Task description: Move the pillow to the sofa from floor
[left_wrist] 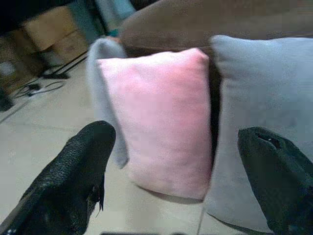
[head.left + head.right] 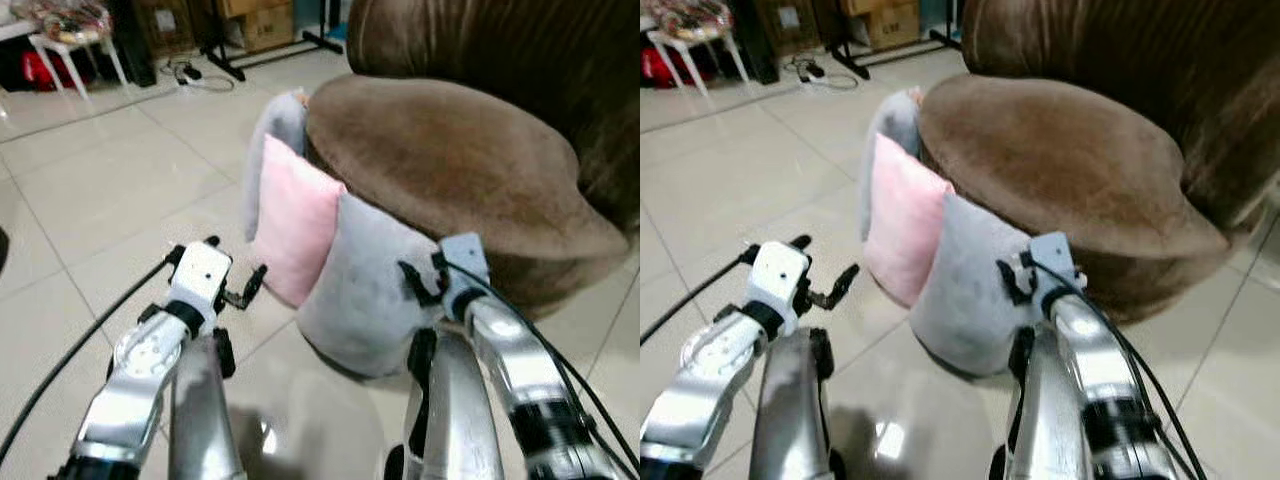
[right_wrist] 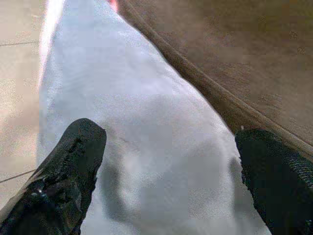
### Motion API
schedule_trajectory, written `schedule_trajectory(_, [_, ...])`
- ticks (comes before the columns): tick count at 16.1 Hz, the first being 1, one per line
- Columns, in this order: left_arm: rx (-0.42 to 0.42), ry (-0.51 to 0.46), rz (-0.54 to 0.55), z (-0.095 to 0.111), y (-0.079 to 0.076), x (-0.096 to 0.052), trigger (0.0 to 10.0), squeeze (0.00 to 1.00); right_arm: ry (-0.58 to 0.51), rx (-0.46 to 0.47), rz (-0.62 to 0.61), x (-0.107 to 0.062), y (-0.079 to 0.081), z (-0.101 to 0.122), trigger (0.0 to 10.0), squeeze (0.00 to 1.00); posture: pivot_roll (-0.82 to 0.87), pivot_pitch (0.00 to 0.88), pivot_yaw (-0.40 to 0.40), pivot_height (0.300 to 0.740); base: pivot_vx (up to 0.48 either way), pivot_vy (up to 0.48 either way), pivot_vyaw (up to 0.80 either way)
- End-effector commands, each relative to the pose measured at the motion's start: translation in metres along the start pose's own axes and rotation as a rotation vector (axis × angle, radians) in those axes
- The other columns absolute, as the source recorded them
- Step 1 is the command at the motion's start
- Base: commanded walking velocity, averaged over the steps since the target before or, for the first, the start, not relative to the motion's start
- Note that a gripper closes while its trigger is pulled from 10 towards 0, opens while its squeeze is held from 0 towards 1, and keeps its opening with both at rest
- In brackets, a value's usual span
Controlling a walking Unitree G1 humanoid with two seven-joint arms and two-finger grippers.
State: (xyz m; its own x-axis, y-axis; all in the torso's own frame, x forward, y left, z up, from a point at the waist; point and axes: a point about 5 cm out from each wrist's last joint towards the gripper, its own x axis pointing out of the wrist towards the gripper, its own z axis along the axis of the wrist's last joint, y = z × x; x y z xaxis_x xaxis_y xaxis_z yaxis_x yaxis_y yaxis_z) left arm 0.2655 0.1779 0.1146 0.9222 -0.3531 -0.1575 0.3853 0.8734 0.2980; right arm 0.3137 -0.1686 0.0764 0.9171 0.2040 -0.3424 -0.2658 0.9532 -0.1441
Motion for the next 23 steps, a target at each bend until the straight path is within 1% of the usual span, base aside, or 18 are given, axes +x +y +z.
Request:
schedule_trajectory(1, [0.01,-0.03,-0.041,0.008,0.0,0.001,10.0,0.0,-0.01,-0.047,0.032,0.006,-0.001,0.008,10.0,1.0,-0.04,0.0,0.006,0.356,0.0,0.0,0.0])
schedule_trajectory(2, [0.009,-0.033,-0.07,0.009,0.0,0.0,10.0,0.0,0.021,-0.094,0.05,0.011,0.0,0.008,10.0,1.0,-0.04,0.0,0.004,0.356,0.0,0.0,0.0])
schedule_trajectory(3, [0.017,-0.03,-0.097,0.009,0.0,-0.002,10.0,0.0,0.05,-0.133,0.042,0.019,-0.001,0.008,10.0,1.0,-0.03,0.0,0.0,0.356,0.0,0.0,0.0])
schedule_trajectory(4, [0.02,-0.031,-0.129,0.009,-0.001,-0.004,10.0,0.0,0.079,-0.168,0.004,0.027,-0.004,0.01,10.0,1.0,-0.02,0.0,-0.001,0.356,0.0,0.0,0.0])
schedule_trajectory(5, [0.024,-0.034,-0.163,0.01,-0.002,-0.006,10.0,0.0,0.105,-0.184,-0.01,0.033,-0.005,0.013,10.0,0.64,-0.01,0.0,-0.004,0.356,0.0,0.0,0.0])
schedule_trajectory(6, [0.03,-0.032,-0.19,0.011,-0.004,-0.008,10.0,0.0,0.136,-0.201,-0.003,0.037,-0.005,0.014,10.0,0.0,0.0,0.0,-0.006,0.356,0.0,0.0,0.0])
schedule_trajectory(7, [0.032,-0.03,-0.198,0.01,-0.004,-0.009,10.0,0.0,0.157,-0.209,0.009,0.038,-0.003,0.014,10.0,0.0,0.0,0.0,-0.009,0.356,0.0,0.0,0.0])
schedule_trajectory(8, [0.035,-0.025,-0.213,0.01,-0.005,-0.01,10.0,0.0,0.219,-0.229,0.054,0.039,0.0,0.008,10.0,0.0,0.0,0.0,-0.014,0.356,0.0,0.0,0.0])
schedule_trajectory(10, [0.038,-0.02,-0.231,0.009,-0.006,-0.011,10.0,0.0,0.252,-0.216,0.094,0.039,0.003,0.004,10.0,0.0,0.01,0.0,-0.018,0.356,0.0,0.0,0.0])
schedule_trajectory(11, [0.038,-0.015,-0.263,0.009,-0.007,-0.012,10.0,0.0,0.262,-0.207,0.11,0.039,0.003,0.002,1.4,0.0,0.01,0.0,-0.02,0.356,0.0,0.0,0.0])
schedule_trajectory(12, [0.033,-0.012,-0.297,0.008,-0.008,-0.013,10.0,0.0,0.263,-0.195,0.122,0.04,0.003,0.002,0.0,0.0,0.0,0.0,-0.025,0.356,0.0,0.0,0.0])
schedule_trajectory(16, [0.019,0.004,-0.367,0.006,-0.009,-0.013,10.0,0.0,0.258,-0.182,0.141,0.039,0.001,0.001,0.0,0.0,0.0,0.0,-0.025,0.356,0.0,0.0,0.0])
schedule_trajectory(19, [0.02,0.009,-0.389,0.005,-0.007,-0.008,10.0,0.0,0.25,-0.171,0.155,0.039,0.002,0.0,0.0,0.0,-0.02,0.0,-0.01,0.356,0.0,0.0,0.0])
schedule_trajectory(23, [0.029,0.009,-0.413,0.005,-0.009,-0.002,10.0,0.0,0.244,-0.168,0.157,0.039,0.005,0.0,0.0,0.0,-0.04,0.0,0.001,0.356,0.0,0.0,0.0])
